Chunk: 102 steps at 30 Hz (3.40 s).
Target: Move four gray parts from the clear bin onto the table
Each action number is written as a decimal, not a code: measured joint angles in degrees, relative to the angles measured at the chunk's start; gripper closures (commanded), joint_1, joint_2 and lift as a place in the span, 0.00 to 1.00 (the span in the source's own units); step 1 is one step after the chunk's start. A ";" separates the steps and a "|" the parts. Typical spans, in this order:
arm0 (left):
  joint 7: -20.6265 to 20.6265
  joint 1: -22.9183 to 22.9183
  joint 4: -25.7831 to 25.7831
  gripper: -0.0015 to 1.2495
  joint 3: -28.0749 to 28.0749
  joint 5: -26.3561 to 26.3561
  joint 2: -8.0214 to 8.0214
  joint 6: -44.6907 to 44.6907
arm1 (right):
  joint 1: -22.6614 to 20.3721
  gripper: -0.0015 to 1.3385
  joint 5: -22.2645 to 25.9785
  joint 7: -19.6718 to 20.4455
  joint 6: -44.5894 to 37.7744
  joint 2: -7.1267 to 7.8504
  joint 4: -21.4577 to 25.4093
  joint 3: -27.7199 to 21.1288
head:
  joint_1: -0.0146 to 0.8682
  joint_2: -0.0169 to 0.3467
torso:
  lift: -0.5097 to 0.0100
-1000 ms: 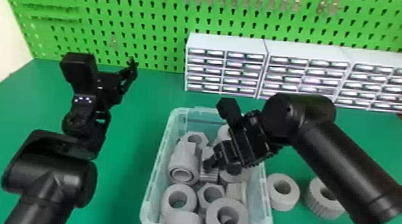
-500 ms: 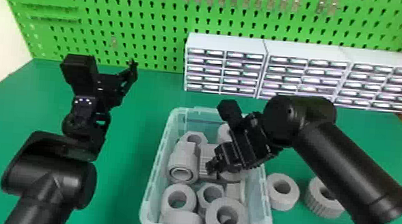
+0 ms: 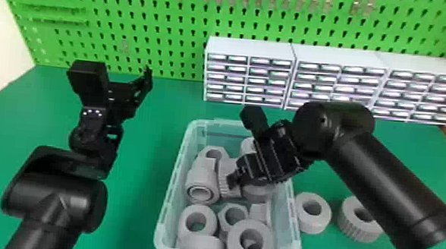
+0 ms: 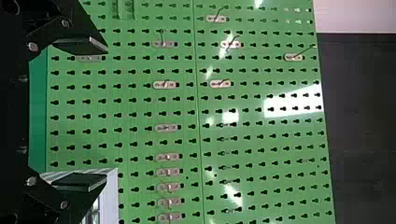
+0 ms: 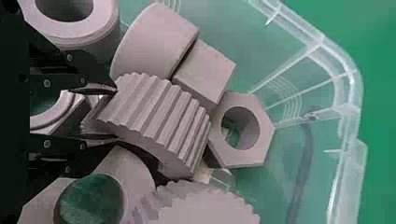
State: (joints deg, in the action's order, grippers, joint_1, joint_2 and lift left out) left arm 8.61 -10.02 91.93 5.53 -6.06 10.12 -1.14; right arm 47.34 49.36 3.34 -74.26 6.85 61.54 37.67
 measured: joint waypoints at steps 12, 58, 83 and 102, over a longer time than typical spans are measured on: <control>0.00 -0.08 0.00 0.24 0.01 0.09 0.02 0.00 | 0.20 0.66 0.05 0.00 0.26 0.15 2.29 -0.41 | 0.80 0.24 | 0.88; 0.00 -0.40 -0.35 0.24 0.17 -0.10 -0.01 0.00 | 0.63 0.39 1.11 -0.03 3.33 0.18 -3.06 1.22 | 0.80 0.24 | 0.88; 0.00 -0.45 -0.35 0.24 0.23 -0.81 -0.01 -0.05 | 1.32 0.67 1.70 -0.01 3.85 -0.22 -4.94 3.28 | 0.80 0.24 | 0.88; 0.00 -0.11 -0.35 0.24 0.01 -0.88 0.00 -0.09 | 1.37 0.69 1.72 -0.01 2.97 -0.02 -0.38 1.82 | 0.80 0.24 | 0.88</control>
State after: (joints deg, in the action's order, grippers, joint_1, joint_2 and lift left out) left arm 8.61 -10.13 91.58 5.54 -6.94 10.11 -1.23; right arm 48.71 51.08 3.33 -71.29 6.83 61.16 39.49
